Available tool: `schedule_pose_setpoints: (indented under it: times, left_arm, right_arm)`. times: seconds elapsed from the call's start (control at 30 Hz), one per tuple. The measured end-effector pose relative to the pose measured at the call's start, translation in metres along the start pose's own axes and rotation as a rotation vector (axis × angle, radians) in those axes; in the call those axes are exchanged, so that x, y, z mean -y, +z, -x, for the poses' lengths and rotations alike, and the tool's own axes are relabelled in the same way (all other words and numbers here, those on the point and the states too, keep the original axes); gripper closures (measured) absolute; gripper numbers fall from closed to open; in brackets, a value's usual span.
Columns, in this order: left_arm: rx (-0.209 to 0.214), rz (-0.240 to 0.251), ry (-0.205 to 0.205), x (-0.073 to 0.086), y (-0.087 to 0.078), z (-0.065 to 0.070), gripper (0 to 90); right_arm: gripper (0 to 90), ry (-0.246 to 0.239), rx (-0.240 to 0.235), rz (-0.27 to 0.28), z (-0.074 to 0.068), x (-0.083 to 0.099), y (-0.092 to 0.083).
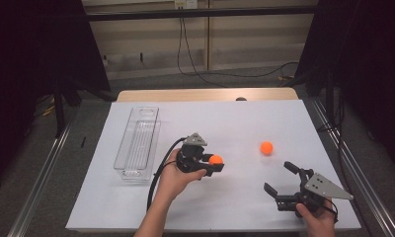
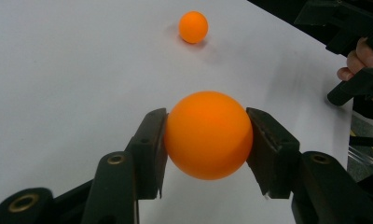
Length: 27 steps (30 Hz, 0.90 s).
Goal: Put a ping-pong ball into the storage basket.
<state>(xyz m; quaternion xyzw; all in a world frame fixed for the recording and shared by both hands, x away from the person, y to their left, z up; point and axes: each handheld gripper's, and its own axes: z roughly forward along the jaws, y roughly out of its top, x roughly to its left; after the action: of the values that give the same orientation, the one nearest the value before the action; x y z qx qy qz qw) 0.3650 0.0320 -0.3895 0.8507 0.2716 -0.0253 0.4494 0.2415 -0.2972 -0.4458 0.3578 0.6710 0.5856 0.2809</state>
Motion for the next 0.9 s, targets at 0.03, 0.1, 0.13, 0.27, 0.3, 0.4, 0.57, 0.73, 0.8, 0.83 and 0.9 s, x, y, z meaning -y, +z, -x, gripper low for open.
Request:
schedule_pose_setpoints:
  times: [0.03,0.1,0.13,0.27,0.3,0.4,0.57,0.73,0.8,0.83,0.9]
  left_arm:
    - [-0.001,0.003,-0.005,0.0,-0.001,0.0,50.8]
    - [-0.008,0.002,-0.003,0.0,-0.002,-0.001,50.8]
    - [-0.009,0.001,-0.004,0.0,-0.003,-0.001,50.8]
    - [-0.018,0.004,-0.008,0.001,-0.006,-0.005,50.8]
    - [-0.017,0.008,-0.015,0.001,-0.007,-0.006,50.8]
    - [-0.022,0.012,-0.018,0.001,-0.009,-0.009,50.8]
    - [-0.031,0.021,-0.026,0.001,-0.011,-0.011,50.8]
    - [-0.041,0.013,-0.028,0.001,-0.011,-0.014,50.8]
    - [-0.043,0.017,-0.028,0.001,-0.012,-0.015,50.8]
    - [-0.045,0.018,-0.029,0.001,-0.012,-0.015,50.8]
    - [-0.045,0.019,-0.032,0.001,-0.012,-0.016,50.8]
  right_arm:
    - [1.1,-0.002,0.0,-0.001,0.0,0.0,0.0]
    - [1.1,-0.002,0.0,-0.002,0.0,0.0,0.0]
    - [1.1,0.0,-0.001,-0.001,0.0,0.0,0.0]
    - [1.1,-0.006,-0.004,-0.002,0.0,0.0,0.0]
    - [1.1,-0.007,-0.004,-0.002,0.0,0.0,0.001]
    - [1.2,-0.005,-0.005,-0.003,0.0,0.0,0.001]
    - [1.2,-0.005,-0.006,-0.004,0.0,0.0,0.001]
    - [1.2,-0.003,-0.01,-0.004,-0.001,0.0,0.001]
    - [1.2,-0.002,-0.011,-0.004,-0.001,0.0,0.001]
    - [1.3,-0.003,-0.01,-0.003,-0.001,0.0,0.001]
    - [1.3,-0.004,-0.011,-0.002,-0.001,0.0,0.001]
